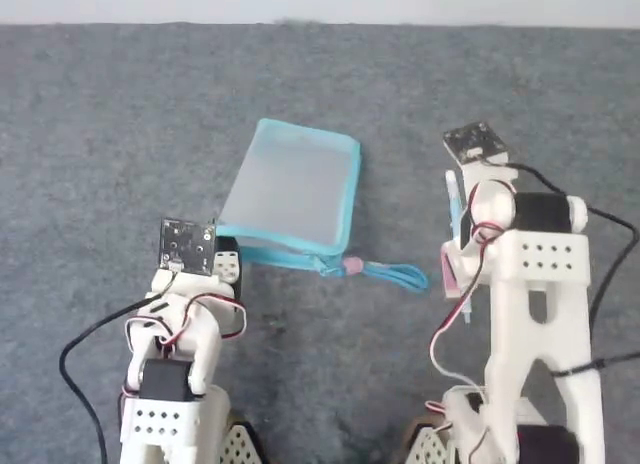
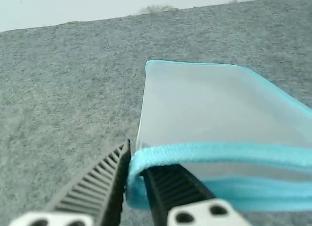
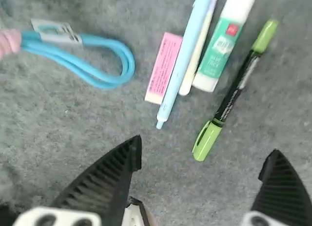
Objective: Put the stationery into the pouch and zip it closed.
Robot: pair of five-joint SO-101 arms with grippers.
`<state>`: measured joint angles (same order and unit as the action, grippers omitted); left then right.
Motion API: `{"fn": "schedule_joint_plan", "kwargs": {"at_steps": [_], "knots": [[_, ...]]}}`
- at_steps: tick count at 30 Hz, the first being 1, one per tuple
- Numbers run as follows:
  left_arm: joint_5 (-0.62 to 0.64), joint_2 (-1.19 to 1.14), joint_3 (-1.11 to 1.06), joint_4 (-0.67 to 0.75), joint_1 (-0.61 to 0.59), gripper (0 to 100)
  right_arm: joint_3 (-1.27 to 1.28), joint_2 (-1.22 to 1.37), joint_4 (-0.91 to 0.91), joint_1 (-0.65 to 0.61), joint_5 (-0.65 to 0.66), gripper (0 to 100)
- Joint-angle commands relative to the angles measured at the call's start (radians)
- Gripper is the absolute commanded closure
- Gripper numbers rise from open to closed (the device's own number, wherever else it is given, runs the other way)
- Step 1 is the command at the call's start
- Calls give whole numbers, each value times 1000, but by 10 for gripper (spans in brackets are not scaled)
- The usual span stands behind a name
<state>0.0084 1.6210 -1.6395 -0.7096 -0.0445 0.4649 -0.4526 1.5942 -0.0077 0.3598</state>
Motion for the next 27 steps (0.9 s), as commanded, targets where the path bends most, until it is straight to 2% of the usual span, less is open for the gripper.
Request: {"fn": "schedule_joint_plan", "kwargs": {"at_steps": [1,4,12,16,23,27], "knots": [[12,15,58,-2,-6,989,12,61,-31,48,2,633],[11,15,56,-6,-6,989,37,120,-67,142,17,634],[11,18,45,-2,-6,988,209,140,-203,380,229,685],[11,18,45,-2,-6,988,272,170,-283,400,295,685],[11,18,42,-3,-6,988,339,275,-449,400,327,690],[11,18,42,-3,-6,988,334,352,-512,400,328,772]]}}
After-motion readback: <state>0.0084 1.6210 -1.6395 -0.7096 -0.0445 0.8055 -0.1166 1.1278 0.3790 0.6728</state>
